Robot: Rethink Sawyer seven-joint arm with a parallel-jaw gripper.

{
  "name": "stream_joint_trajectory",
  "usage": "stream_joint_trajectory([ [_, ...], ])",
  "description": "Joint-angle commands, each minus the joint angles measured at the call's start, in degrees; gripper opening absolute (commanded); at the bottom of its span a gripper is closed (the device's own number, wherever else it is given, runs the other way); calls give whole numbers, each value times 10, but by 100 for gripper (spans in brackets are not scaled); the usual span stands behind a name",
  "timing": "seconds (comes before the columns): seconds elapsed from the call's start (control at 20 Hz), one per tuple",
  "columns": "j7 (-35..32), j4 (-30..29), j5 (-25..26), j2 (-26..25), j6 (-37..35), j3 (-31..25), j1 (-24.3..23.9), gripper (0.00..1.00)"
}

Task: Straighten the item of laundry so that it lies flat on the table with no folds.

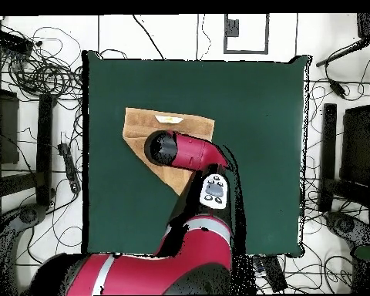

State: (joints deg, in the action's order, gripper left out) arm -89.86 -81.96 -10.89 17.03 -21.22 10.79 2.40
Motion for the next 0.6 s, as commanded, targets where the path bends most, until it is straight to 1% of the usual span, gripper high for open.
stream_joint_trajectory([
  [0.05, -134, -112, -22, -5, -21, -79, 25, 0],
  [0.6, -133, -117, -21, -12, 4, -77, 27, 0],
])
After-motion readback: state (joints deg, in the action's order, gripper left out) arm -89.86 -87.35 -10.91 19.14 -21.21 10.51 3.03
